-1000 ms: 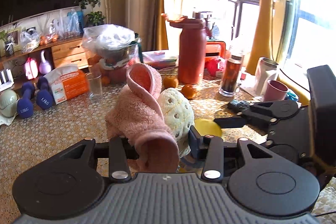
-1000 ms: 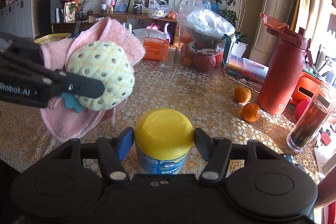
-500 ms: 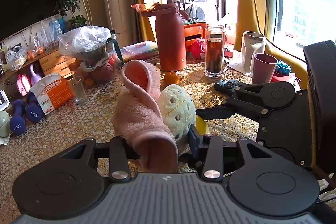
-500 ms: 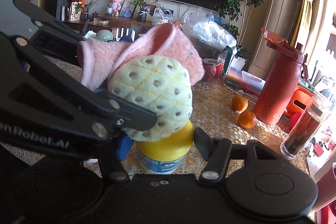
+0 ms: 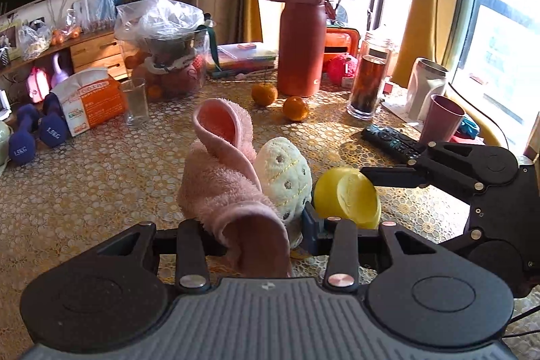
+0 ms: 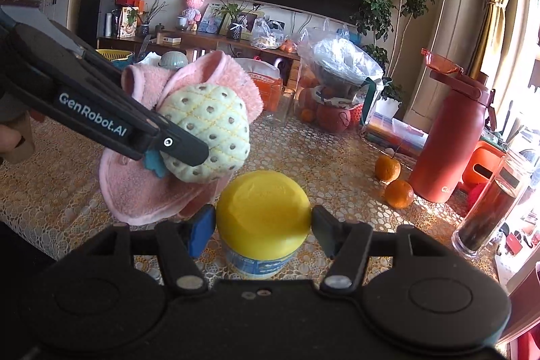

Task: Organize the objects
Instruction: 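Lift the jar with the right tool while the left tool lifts the towel and plush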

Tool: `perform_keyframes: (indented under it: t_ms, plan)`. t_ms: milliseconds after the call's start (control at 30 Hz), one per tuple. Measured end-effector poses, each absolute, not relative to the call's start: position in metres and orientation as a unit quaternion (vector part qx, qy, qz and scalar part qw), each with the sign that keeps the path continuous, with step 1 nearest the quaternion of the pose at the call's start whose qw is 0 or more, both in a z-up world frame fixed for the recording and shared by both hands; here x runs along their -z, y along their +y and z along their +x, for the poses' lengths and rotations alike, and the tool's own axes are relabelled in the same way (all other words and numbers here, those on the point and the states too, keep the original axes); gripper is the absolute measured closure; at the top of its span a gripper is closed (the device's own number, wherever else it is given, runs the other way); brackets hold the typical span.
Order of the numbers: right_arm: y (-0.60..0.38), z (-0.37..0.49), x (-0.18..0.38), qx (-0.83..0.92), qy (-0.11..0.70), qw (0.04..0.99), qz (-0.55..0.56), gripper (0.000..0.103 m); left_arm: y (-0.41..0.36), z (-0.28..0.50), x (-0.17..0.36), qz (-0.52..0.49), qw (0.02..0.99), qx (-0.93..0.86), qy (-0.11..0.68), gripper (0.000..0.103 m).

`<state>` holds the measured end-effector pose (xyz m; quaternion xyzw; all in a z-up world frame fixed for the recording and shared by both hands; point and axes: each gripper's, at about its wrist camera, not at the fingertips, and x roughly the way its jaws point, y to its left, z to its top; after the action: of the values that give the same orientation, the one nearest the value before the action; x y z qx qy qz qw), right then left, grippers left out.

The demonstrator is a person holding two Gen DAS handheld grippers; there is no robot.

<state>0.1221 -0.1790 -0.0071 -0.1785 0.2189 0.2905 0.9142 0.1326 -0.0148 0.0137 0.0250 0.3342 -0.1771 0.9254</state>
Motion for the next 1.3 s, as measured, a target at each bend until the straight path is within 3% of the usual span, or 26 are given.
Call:
perform_keyframes:
  t_ms: [333, 733, 1300]
  plan:
    - [-0.209, 0.115, 0.010, -0.313, 0.236, 0.908, -0.146, 0.042, -0.032, 0.146, 0.012, 0.097, 0.907, 0.180, 0.369, 0.064]
    - [-0.206, 0.103, 0.014, -0.319, 0.219, 0.904, -0.183, 0.042, -0.045, 0.115, -0.043, 0.086, 0.911, 0.250, 0.316, 0.064]
    - [-0.201, 0.096, 0.017, -0.322, 0.206, 0.896, -0.225, 0.042, -0.029, 0.144, 0.014, 0.120, 0.896, 0.182, 0.387, 0.064]
